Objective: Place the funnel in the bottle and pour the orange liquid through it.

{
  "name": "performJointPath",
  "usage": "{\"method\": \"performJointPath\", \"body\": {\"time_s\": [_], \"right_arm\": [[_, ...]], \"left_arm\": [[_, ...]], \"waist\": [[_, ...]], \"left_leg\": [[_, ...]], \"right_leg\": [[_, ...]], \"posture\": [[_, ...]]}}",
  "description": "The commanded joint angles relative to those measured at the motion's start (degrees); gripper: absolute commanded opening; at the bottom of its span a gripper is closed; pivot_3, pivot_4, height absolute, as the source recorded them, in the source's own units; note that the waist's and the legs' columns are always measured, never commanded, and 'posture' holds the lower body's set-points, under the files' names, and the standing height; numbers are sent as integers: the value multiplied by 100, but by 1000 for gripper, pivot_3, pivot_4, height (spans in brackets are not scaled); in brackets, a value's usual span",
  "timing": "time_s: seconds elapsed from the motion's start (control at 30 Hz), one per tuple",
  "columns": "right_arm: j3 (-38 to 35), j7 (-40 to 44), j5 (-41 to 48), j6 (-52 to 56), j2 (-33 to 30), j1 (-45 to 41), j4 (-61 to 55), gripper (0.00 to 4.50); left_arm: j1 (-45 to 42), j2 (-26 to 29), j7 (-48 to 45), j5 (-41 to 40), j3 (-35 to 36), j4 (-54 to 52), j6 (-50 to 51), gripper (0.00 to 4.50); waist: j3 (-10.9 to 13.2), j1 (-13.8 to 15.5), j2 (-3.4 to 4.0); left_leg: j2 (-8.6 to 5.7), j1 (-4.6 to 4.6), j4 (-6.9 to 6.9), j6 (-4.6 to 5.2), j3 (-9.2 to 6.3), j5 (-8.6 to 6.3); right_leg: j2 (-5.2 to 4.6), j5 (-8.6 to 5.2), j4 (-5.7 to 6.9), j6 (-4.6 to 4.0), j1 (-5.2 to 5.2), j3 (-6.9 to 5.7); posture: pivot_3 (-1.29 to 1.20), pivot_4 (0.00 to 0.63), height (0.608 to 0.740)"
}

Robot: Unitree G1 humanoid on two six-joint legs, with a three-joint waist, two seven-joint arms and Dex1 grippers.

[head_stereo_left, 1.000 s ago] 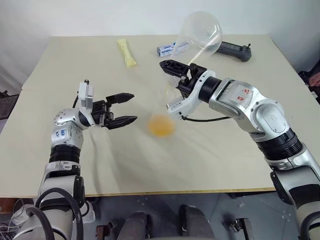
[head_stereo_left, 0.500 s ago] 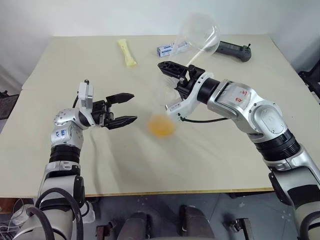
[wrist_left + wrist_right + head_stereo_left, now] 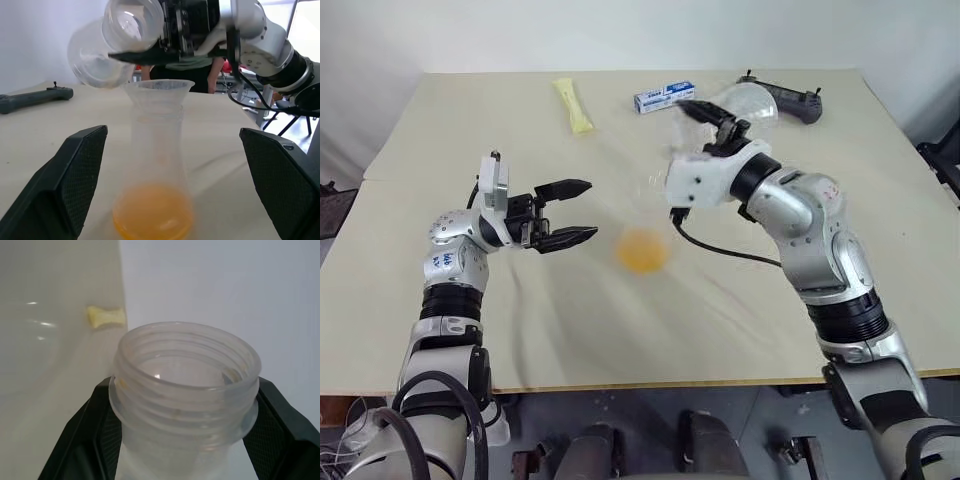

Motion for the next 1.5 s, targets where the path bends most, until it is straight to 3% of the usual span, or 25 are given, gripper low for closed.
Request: {"method": "performJointPath", "body": {"time_s": [0.03,0.27,0.6,0.9,1.07,1.1,1.5], "right_arm": [[-782,176,1010,958,241,74,-477,2771],[-2109,-89,2605,2490,455,90,-262,2771],[-3498,-587,4050,2235,175,396,1062,2771],[-3209,-695,4272,1625,-58,851,1410,2771],[-3030,-687,4388,1488,-166,1006,1293,4339],[-2994,-685,4413,1495,-201,1004,1250,4440],[-2954,-488,4946,1454,-803,419,1237,4440]], "left_arm": [[11,52,21,-20,21,-225,22,4500],[151,79,145,4,4,-418,131,4500],[317,123,353,28,-37,-711,288,4500],[273,175,476,99,-48,-750,355,4500],[302,212,566,205,-105,-765,384,4500],[306,212,599,220,-115,-768,399,4500],[271,261,1065,351,-188,-800,598,4500]], "waist": [[0,6,0],[0,5,0],[0,12,0],[0,-15,0],[0,-10,0],[0,-2,0],[0,11,0]], "left_leg": [[0,0,1,0,-3,0],[-6,0,2,0,-11,0],[-10,8,-2,1,-9,0],[-7,16,-7,1,8,0],[-8,17,-6,1,9,0],[-8,17,-6,1,9,0],[-11,17,-4,3,8,1]], "right_leg": [[0,0,0,0,1,0],[-5,0,10,0,1,1],[-10,0,16,0,2,3],[-11,0,17,0,0,5],[-12,0,17,0,1,7],[-12,0,17,0,1,7],[-15,0,17,0,3,7]], "posture": [[0,150,740],[0,150,740],[0,150,740],[0,150,740],[0,150,740],[0,150,740],[0,150,740]]}}
